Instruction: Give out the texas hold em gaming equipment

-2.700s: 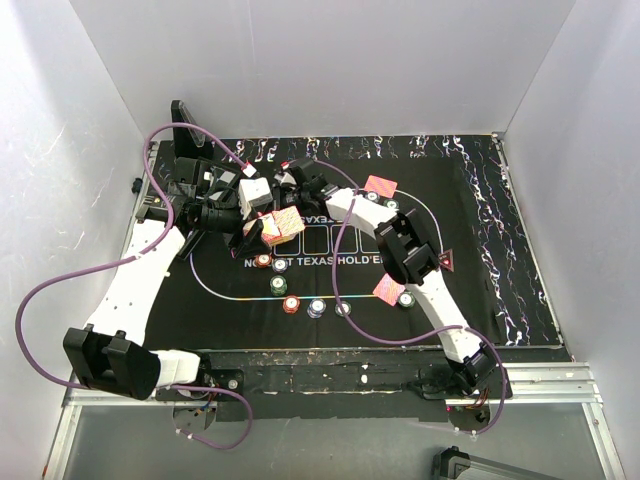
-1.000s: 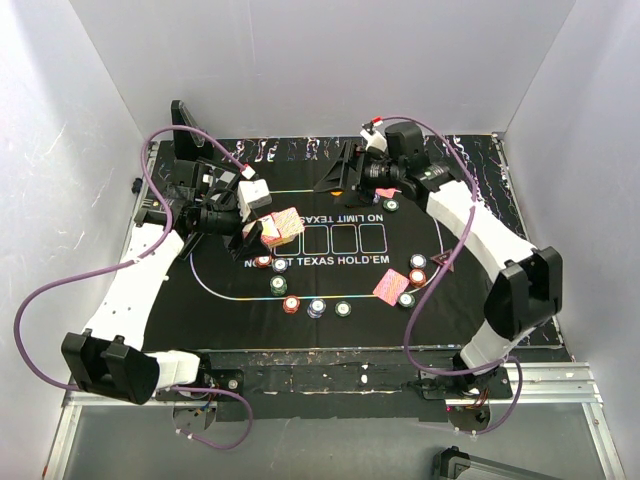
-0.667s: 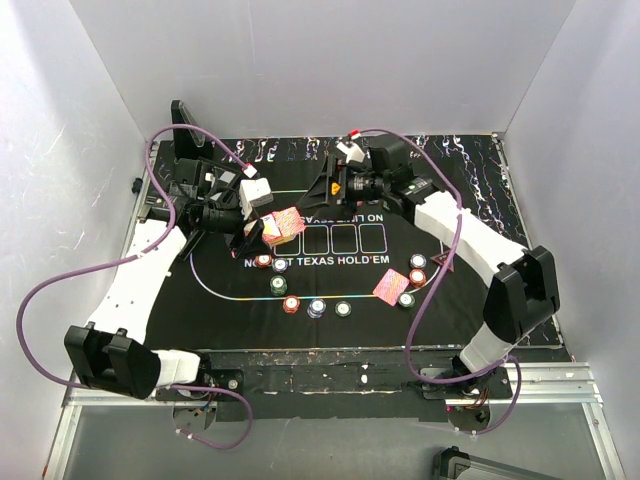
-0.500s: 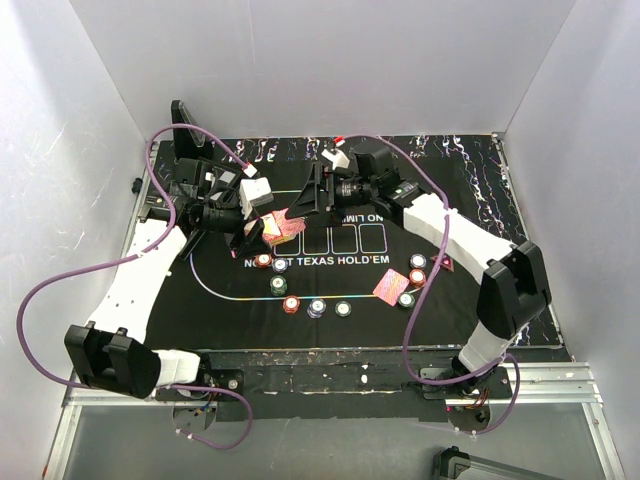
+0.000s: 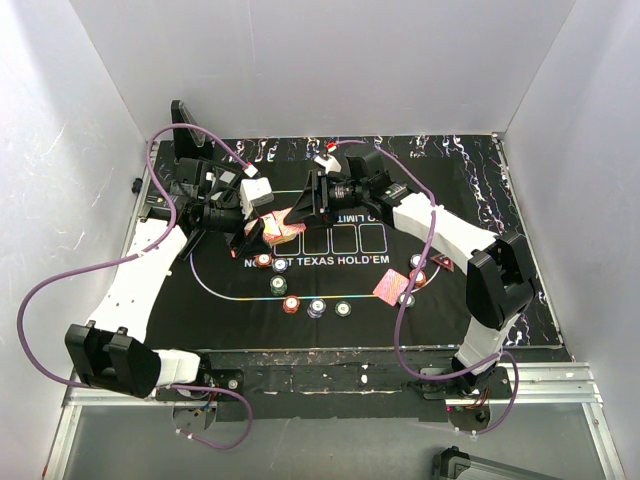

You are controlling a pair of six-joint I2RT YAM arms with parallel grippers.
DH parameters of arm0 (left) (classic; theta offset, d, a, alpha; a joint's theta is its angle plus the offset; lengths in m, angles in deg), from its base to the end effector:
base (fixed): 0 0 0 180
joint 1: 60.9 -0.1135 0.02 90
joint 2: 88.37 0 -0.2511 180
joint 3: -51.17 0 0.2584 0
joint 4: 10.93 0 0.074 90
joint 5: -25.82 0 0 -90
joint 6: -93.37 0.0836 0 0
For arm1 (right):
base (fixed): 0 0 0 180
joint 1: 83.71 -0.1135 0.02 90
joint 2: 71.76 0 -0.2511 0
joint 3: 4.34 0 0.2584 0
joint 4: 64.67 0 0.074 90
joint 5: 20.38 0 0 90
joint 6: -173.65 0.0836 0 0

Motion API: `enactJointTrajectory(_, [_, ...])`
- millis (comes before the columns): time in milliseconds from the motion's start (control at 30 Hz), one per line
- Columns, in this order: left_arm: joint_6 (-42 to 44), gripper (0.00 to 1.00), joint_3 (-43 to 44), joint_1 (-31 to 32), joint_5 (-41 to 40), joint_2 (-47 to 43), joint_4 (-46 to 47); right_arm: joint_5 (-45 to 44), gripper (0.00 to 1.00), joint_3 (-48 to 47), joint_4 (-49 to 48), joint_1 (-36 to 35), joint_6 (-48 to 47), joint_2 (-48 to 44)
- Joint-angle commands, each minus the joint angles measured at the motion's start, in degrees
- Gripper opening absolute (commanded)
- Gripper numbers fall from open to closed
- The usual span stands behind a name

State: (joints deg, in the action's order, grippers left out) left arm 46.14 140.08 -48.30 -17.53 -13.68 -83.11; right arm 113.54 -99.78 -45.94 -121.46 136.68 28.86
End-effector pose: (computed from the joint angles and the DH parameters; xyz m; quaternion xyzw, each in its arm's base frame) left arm 0.2540 -0.1191 0.3078 0.5068 0.7308 -0.3015 0.3437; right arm 0.3174 0.3191 0.2826 -0.0988 0.7976 0.5802 0.1320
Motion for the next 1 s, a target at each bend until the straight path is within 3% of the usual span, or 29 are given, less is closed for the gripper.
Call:
enactJointTrajectory(0, [-0.31,0.00,2.56,0.23,2.65,-0.52,1.63,0.38,0.56,-1.65,-1.17,0.40,-0.13,-1.56])
enactJointTrajectory(700, [-1.19,0.00,2.83,0.14,3.00,-1.13,2.25,0.11,0.37,3.09,-0.82,5.59,-0.74,-7.19])
enactJointTrajectory(967, [-1.19,0.00,2.74,0.23,3.09,-1.04,2.25,0.29,0.14,4.15,-0.55,8.40,-0.74,-9.47])
